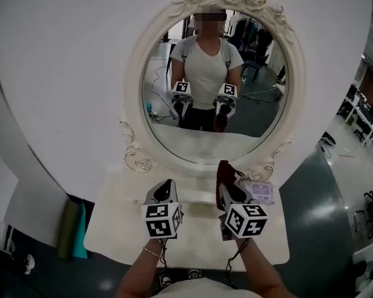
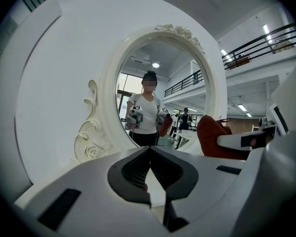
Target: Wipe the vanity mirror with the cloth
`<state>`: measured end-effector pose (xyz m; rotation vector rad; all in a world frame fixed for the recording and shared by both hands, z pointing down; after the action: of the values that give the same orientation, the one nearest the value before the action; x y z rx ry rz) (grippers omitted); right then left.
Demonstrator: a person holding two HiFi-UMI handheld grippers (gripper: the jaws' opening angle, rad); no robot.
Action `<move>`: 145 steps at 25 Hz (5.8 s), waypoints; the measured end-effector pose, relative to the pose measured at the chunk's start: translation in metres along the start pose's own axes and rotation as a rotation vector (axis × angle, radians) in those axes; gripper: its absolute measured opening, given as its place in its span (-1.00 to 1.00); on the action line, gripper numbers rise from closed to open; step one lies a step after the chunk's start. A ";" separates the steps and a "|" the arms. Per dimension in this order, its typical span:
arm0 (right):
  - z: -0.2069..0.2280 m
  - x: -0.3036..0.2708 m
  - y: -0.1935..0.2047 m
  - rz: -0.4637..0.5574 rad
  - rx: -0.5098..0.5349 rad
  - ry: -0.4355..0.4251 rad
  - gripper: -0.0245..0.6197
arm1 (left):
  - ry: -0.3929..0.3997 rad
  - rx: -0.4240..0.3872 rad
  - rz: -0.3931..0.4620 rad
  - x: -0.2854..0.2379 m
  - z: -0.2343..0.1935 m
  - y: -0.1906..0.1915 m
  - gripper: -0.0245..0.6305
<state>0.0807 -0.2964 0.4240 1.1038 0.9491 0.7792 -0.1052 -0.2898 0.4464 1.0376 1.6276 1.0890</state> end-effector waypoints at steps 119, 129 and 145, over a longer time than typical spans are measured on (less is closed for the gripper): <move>-0.133 -0.173 -0.017 -0.091 1.152 -0.324 -0.73 | -0.109 -0.008 -0.118 -0.021 -0.104 -0.031 -0.89; -0.119 -0.124 -0.115 0.028 1.186 -0.295 -0.73 | -0.037 -0.127 -0.001 -0.021 -0.066 -0.130 -0.89; -0.094 -0.040 -0.331 0.232 1.417 0.037 -0.73 | 0.110 -0.319 0.148 -0.031 0.036 -0.317 -0.89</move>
<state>-0.0028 -0.3887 0.1012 2.4430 1.4452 0.1941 -0.1127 -0.3949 0.1440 0.9085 1.4171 1.4726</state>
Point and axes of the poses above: the fingertips, and each gripper's own axes: x backward along the fingers, z to its right, y out of its underside, the point moved 2 cm from there along x, backward along the fingers, and after that the axes turned 2 degrees about y, right-handed, at the moved point
